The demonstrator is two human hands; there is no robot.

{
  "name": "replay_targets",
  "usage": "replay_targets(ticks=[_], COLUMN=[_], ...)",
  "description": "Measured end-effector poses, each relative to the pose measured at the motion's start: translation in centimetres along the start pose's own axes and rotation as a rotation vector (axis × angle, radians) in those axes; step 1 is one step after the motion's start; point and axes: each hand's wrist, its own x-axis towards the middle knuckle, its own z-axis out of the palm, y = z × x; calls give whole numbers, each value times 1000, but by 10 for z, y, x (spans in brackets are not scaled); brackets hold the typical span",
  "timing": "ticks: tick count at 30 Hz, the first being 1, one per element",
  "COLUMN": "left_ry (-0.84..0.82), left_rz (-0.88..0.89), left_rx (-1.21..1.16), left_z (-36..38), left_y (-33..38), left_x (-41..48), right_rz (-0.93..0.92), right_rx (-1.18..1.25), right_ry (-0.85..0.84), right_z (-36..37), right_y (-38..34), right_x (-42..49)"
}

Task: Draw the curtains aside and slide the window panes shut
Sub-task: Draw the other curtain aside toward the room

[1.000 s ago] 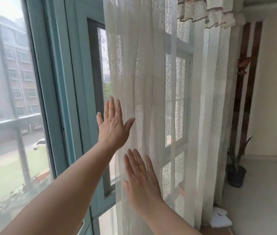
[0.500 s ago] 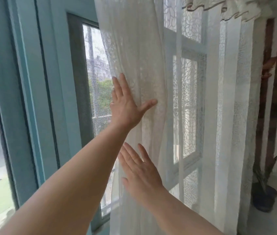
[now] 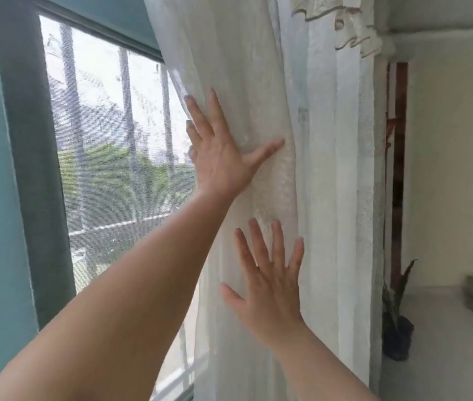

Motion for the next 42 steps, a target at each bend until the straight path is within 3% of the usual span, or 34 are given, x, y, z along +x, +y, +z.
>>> replay_targets(ticks=[13,18,22,28,36,42], left_ry=[41,151,109,55,21,22], left_rz=[173,171,146,161,217,238], left_rx=[-31,36,-142,-191,28,-3], left_z=[59,74,75,86,111,131], left_y=[5,-7,-2,5,-13,-11], left_x=[60,69,73,73,65,76], right_rz=[282,355,421,369,333,374], right_rx=[-75,-129,-49,51,-86,60], right_ry=[134,152,166,134,46,167], right_z=[40,38,36,47,68,75], right_y=[24,50,60,39,49,67], right_x=[41,53,65,72,69,77])
